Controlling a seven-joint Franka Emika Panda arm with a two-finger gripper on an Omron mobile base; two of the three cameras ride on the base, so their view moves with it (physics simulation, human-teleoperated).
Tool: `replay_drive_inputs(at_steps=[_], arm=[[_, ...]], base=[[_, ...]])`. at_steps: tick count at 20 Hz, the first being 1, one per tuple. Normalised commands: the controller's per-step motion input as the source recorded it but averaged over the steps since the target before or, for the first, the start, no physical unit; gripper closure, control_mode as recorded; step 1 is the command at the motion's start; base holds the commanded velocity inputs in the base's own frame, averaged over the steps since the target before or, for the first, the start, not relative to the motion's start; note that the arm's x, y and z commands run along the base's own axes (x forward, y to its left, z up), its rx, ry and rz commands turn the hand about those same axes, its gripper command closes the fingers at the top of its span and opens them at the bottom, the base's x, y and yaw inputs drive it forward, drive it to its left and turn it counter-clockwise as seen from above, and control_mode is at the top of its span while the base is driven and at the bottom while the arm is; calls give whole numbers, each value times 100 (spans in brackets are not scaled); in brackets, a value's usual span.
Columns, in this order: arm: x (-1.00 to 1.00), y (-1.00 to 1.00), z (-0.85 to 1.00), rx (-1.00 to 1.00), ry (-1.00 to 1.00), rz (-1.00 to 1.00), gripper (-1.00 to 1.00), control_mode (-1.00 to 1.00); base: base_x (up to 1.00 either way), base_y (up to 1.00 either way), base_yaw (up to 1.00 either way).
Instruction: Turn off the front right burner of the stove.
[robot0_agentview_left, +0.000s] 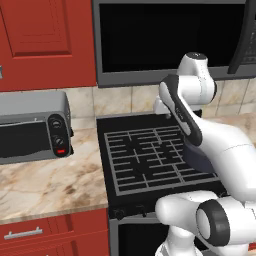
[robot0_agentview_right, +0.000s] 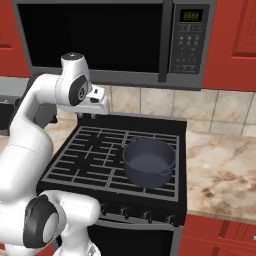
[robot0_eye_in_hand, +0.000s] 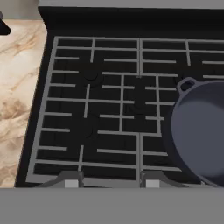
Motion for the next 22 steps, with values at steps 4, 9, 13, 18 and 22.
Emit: replay_drive_inputs(at_steps=[4, 9, 13, 18, 22], arm=[[-12, 0, -4, -1, 0, 0, -100, -100], [-57, -23, -24, 0, 0, 0, -100, -100], [-68, -56, -24, 0, 0, 0, -100, -100], [-51, -69, -14, 0, 0, 0, -100, -100], [-49, -77, -9, 0, 0, 0, -100, -100]], base=[[0, 0, 0], [0, 0, 0], [0, 0, 0], [0, 0, 0], [0, 0, 0]])
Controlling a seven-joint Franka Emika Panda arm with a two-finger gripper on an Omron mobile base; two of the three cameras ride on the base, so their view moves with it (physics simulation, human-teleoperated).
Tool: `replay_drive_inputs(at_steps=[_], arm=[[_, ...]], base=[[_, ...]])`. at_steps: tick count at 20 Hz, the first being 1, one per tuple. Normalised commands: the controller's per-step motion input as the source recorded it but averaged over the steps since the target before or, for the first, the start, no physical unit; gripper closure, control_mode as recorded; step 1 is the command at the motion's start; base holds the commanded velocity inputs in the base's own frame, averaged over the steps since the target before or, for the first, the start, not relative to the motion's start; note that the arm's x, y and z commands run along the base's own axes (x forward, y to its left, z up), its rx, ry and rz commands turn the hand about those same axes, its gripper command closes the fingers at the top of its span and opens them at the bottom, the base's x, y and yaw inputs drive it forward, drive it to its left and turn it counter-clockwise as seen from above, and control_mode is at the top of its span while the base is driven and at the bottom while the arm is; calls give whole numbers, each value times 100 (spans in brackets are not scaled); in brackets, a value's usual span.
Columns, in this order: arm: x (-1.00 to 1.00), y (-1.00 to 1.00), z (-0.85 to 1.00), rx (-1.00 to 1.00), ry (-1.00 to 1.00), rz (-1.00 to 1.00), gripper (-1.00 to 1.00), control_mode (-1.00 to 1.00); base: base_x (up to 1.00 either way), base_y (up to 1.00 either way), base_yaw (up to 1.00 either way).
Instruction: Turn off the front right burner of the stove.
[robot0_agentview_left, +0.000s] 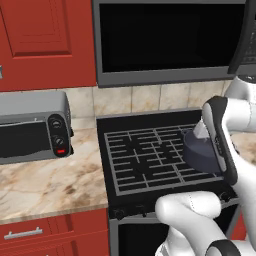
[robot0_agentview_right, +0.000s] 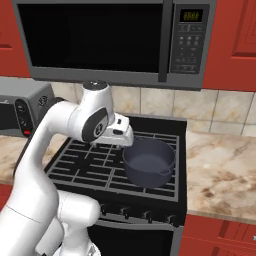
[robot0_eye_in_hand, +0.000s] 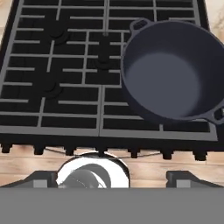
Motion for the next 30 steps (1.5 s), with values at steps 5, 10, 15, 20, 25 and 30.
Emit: replay_drive_inputs(at_steps=[5, 10, 15, 20, 25, 30], arm=[[-38, -66, -12, 0, -1, 1, -100, -100], [-32, -57, -16, 0, -12, 13, -100, -100], [-33, -65, -28, -1, -29, 31, -100, -100], [-4, -44, -42, -4, -32, 45, -100, -100], [-3, -24, -59, -10, -40, 51, -100, -100], [-12, -9, -59, -16, -33, 48, -100, -100]], base=[[0, 0, 0], [0, 0, 0], [0, 0, 0], [0, 0, 0], [0, 0, 0], [0, 0, 0]])
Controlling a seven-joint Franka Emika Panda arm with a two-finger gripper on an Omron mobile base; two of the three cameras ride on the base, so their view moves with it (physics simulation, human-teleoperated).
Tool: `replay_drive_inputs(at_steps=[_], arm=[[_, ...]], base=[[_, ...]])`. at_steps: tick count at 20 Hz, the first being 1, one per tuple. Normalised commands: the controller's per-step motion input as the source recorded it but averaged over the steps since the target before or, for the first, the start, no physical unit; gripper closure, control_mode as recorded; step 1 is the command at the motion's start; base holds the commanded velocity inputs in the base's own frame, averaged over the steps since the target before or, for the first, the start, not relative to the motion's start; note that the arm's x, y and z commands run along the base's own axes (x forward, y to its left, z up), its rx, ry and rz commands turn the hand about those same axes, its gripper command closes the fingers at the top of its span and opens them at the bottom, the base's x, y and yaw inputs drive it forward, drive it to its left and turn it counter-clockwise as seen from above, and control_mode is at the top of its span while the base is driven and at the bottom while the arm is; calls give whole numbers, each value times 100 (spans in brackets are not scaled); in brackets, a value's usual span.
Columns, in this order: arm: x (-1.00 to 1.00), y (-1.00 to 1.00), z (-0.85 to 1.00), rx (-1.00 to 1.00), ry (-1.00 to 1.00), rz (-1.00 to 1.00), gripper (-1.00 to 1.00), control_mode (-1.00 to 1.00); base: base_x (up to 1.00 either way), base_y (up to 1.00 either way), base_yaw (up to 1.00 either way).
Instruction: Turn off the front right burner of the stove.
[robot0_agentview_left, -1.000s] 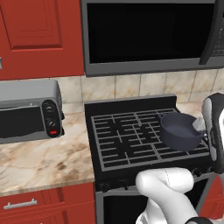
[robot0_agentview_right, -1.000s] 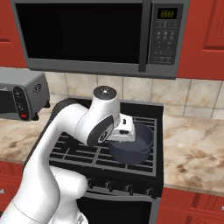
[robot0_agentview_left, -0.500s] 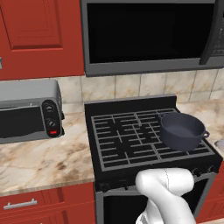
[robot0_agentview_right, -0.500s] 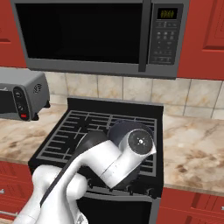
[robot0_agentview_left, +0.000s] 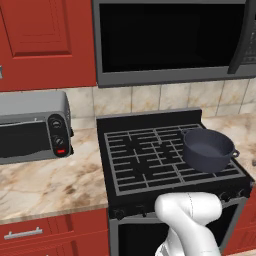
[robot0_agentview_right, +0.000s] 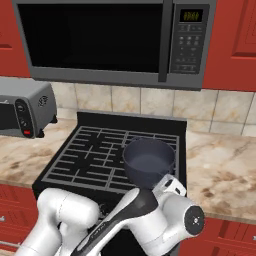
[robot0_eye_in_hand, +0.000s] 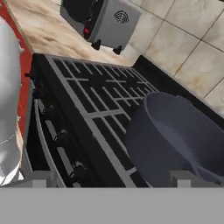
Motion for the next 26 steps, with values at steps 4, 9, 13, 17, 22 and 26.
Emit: replay_drive_inputs(at_steps=[4, 9, 13, 17, 22, 26], arm=[[-17, -8, -71, -10, -25, 24, -100, -100], [-12, -20, -38, 0, -9, 0, -100, -100], [-13, -25, -49, 1, -5, -7, -100, -100], [2, -35, -51, 0, -3, -10, -100, -100], [5, -44, -52, 0, -4, -9, -100, -100], [27, -28, -29, 0, -2, -8, -100, -100]], base=[[0, 0, 0], [0, 0, 0], [0, 0, 0], [0, 0, 0], [0, 0, 0], [0, 0, 0]])
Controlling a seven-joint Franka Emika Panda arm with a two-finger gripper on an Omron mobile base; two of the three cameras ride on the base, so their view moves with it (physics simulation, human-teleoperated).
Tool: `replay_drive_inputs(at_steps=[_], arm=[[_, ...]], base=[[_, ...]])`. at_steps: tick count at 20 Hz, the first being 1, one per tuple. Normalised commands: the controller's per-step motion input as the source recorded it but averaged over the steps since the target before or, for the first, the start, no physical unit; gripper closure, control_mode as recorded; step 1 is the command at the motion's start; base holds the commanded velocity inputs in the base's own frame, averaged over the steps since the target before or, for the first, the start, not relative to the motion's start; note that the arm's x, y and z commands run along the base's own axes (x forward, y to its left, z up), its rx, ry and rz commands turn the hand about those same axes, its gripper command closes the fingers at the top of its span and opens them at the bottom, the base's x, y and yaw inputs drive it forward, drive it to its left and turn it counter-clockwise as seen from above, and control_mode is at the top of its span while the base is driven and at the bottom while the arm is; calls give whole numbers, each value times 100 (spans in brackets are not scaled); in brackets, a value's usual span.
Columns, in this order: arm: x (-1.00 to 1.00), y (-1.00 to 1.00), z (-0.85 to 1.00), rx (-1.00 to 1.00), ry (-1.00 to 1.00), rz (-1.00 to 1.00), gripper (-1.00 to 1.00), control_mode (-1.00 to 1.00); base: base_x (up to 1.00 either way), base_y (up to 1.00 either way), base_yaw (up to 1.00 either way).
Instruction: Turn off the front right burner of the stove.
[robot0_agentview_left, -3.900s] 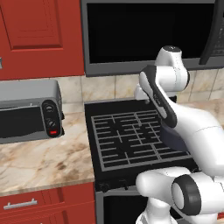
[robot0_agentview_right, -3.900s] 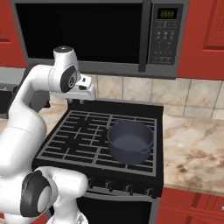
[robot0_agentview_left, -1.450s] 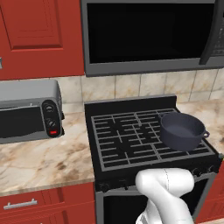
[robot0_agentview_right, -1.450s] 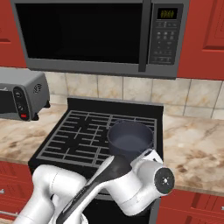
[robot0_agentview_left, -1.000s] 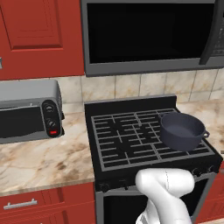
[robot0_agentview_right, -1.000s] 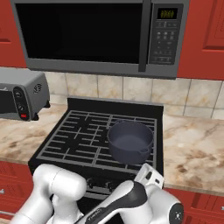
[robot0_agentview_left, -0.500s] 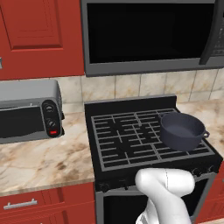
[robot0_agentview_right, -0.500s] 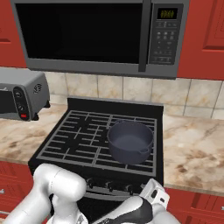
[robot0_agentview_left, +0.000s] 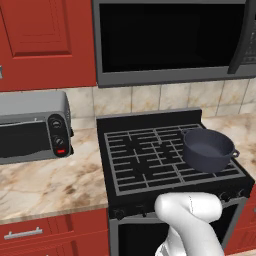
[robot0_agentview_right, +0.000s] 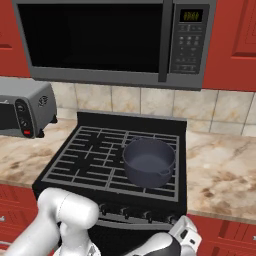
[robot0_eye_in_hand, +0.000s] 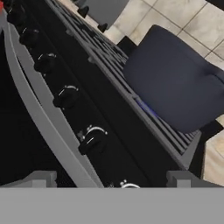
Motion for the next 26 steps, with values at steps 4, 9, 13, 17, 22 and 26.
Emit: replay_drive_inputs(at_steps=[4, 9, 13, 17, 22, 26], arm=[[33, -14, -24, 0, -2, -10, -100, -100], [39, 0, -27, 0, 0, -11, -100, -100], [39, 0, -21, 1, -3, -7, -100, -100], [25, -9, -14, 1, -8, -4, -100, -100], [4, -17, -12, 0, -14, -4, -100, -100], [1, -23, -38, 0, -11, -4, -100, -100]], base=[[0, 0, 0], [0, 0, 0], [0, 0, 0], [0, 0, 0], [0, 0, 0], [0, 0, 0]])
